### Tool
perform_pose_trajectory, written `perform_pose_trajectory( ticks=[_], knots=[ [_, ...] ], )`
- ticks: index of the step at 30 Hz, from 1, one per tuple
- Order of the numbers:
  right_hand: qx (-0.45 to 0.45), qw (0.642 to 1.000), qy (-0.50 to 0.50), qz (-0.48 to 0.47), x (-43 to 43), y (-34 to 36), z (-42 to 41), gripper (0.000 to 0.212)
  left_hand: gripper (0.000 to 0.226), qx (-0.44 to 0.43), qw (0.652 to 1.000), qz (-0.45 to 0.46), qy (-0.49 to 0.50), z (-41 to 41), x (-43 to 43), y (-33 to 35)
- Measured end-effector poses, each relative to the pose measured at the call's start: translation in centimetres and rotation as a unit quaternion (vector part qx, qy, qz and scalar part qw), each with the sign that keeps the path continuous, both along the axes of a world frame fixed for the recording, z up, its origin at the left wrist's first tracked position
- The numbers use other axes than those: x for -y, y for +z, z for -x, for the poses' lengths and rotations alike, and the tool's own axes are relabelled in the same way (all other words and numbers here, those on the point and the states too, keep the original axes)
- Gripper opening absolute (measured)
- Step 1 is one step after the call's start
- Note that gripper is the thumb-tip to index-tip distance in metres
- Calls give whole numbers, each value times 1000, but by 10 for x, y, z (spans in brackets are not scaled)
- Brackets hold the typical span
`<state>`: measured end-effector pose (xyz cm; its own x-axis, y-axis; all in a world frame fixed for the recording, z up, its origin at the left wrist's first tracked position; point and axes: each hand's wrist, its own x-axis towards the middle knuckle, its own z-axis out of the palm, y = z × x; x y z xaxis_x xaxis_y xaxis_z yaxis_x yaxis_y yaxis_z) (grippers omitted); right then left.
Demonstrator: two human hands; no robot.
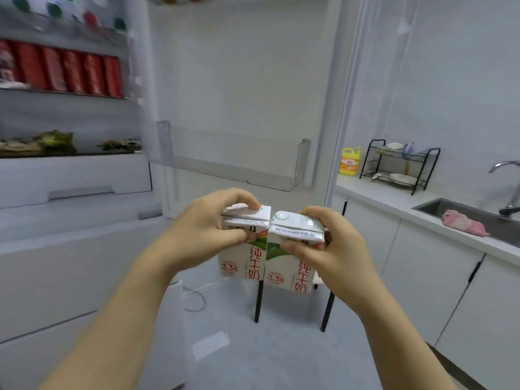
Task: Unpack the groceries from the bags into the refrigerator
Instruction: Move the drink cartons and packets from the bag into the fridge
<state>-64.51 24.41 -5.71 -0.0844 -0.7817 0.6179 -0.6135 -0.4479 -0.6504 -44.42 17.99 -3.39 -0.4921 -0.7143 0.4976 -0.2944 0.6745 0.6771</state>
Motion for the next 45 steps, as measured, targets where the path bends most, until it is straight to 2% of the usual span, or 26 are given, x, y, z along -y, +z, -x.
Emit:
perform_pose_trajectory(
  ticks=[3, 9, 15, 21, 28, 34, 41, 45],
  knots=[
    [-7, 999, 39, 12, 21, 17, -8, 36, 37, -17, 1000, 3, 22, -11, 7, 13],
    [-9, 996, 88, 21, 66, 52, -32, 32, 32, -54, 998, -3, 36, -35, 34, 40],
    [5, 994, 90, 66, 118, 91, -72, 31, 29, -80, 996, 17, 22, -69, 85, 76],
    [26, 991, 92, 99, 171, 140, -110, 25, 22, -100, 994, 0, -43, -104, 140, 123],
    [42, 989, 49, 135, 225, 183, -133, 26, 18, -64, 994, 51, -77, -121, 208, 177],
    [38, 993, -24, 109, 268, 179, -138, 27, 19, -40, 994, 24, -100, -118, 266, 176],
    [5, 997, -83, -2, 304, 156, -137, 32, 26, 5, 997, 21, -71, -107, 314, 148],
    [17, 996, -89, -29, 312, 151, -138, 30, 29, 5, 998, 15, -66, -104, 329, 136]
  ],
)
